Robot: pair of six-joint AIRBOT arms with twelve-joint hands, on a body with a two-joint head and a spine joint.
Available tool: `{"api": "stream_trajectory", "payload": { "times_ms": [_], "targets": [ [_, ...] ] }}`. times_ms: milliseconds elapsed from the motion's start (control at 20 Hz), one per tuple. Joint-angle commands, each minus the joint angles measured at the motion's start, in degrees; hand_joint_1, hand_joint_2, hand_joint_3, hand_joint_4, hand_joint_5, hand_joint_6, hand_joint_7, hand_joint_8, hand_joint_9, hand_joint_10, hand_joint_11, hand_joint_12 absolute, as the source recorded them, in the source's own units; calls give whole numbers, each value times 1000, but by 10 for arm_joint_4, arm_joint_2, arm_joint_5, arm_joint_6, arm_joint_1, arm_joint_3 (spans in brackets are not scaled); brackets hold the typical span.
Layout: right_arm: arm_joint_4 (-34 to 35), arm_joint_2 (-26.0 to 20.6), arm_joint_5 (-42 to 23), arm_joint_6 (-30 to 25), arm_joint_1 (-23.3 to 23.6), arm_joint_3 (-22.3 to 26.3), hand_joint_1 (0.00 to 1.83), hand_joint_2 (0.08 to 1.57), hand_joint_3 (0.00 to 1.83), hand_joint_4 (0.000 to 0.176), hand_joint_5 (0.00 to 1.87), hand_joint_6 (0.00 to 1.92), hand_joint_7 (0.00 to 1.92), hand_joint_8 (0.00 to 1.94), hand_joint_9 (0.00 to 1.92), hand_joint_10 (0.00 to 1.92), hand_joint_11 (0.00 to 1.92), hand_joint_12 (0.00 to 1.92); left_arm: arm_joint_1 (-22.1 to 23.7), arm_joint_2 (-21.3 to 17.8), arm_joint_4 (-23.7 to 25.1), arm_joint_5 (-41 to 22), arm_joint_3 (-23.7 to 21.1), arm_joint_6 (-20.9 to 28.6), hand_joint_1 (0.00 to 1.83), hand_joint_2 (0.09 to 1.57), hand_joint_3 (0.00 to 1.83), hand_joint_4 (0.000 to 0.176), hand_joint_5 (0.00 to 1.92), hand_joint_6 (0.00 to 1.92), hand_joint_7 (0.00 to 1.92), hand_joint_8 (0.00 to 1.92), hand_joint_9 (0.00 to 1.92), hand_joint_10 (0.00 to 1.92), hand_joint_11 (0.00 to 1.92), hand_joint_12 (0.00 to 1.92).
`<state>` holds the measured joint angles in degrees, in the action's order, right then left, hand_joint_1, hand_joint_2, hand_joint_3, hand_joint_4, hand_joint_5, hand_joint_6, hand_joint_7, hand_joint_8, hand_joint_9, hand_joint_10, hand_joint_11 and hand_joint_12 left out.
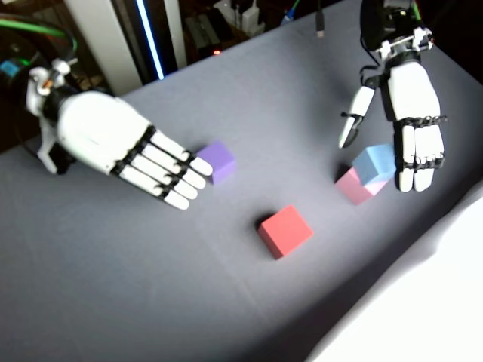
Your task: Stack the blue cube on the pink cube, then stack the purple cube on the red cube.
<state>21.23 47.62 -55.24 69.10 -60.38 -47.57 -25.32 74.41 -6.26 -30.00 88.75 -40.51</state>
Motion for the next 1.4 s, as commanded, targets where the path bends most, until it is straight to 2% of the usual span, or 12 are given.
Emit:
{"api": "stream_trajectory", "payload": {
  "times_ms": [0, 150, 250, 300, 450, 700, 800, 950, 1000, 1100, 1150, 1350],
  "targets": [
    [-15, -2, -71, -11, 1, 1, 561, 1347, 0, 0, 0, 0, 0, 0, 0, 0, 0, 0, -3, -18, 4, -108, -13, 1, 582, 940, 0, 176, 0, 0, 0, 0, 0, 0, 0, 2],
    [-45, -4, -71, -50, 1, -2, 582, 1255, 0, 0, 0, 0, 0, 0, 0, 0, 0, 0, -37, -61, 9, -192, -69, 1, 545, 946, 0, 176, 0, 0, 0, 0, 0, 0, 0, 0],
    [-65, -2, -70, -73, 1, -8, 637, 1169, 0, 0, 0, 0, 0, 0, 0, 0, 0, 652, -75, -91, 7, -259, -109, 1, 316, 1081, 36, 176, 0, 0, 0, 0, 0, 0, 0, 0],
    [-68, 1, -68, -74, 5, -10, 621, 1144, 0, 13, 0, 0, 0, 0, 0, 0, 0, 719, -99, -103, 3, -296, -127, 1, 318, 1186, 30, 176, 0, 0, 0, 0, 0, 0, 0, 0],
    [-69, 20, -50, -74, 23, -25, 696, 1098, 0, 16, 0, 0, 0, 0, 0, 0, 0, 17, -151, -126, -9, -367, -166, 4, 461, 1285, 15, 176, 0, 0, 0, 0, 0, 0, 0, 0],
    [-66, 61, -1, -74, 63, -63, 835, 1046, 0, 5, 0, 0, 0, 0, 0, 0, 0, 0, -227, -158, -30, -454, -216, 11, 580, 1319, 7, 176, 0, 0, 0, 0, 0, 0, 0, 0],
    [-58, 77, 15, -74, 74, -79, 845, 1050, 0, 34, 0, 0, 0, 0, 0, 0, 0, 0, -245, -162, -34, -474, -226, 11, 656, 1331, 6, 176, 0, 0, 0, 0, 0, 0, 0, 0],
    [-52, 100, 43, -74, 91, -100, 800, 1079, 0, 0, 0, 0, 0, 0, 0, 0, 57, 28, -257, -163, -38, -484, -230, 15, 692, 1336, 4, 176, 0, 0, 0, 0, 0, 0, 0, 0],
    [-51, 108, 53, -74, 95, -108, 820, 1111, 0, 0, 55, 34, 145, 2, 77, 170, 11, 798, -260, -163, -40, -487, -231, 16, 674, 1336, 3, 176, 0, 0, 0, 0, 0, 0, 0, 0],
    [-46, 125, 75, -74, 107, -126, 1085, 1139, 2, 0, 360, 541, 636, 445, 398, 1027, 182, 1654, -265, -163, -43, -492, -232, 18, 647, 1332, 1, 166, 0, 0, 0, 0, 0, 0, 0, 0],
    [-46, 135, 88, -74, 116, -136, 1197, 1200, 5, 0, 595, 1117, 864, 1125, 755, 1253, 599, 1758, -269, -164, -46, -495, -233, 19, 610, 1335, 3, 163, 0, 0, 0, 0, 0, 0, 0, 0],
    [-53, 136, 86, -74, 131, -138, 1210, 1265, 3, 0, 642, 1223, 799, 1585, 981, 1692, 956, 1868, -280, -168, -52, -504, -237, 21, 636, 1344, 4, 151, 0, 0, 0, 0, 0, 0, 0, 0]
  ]
}}
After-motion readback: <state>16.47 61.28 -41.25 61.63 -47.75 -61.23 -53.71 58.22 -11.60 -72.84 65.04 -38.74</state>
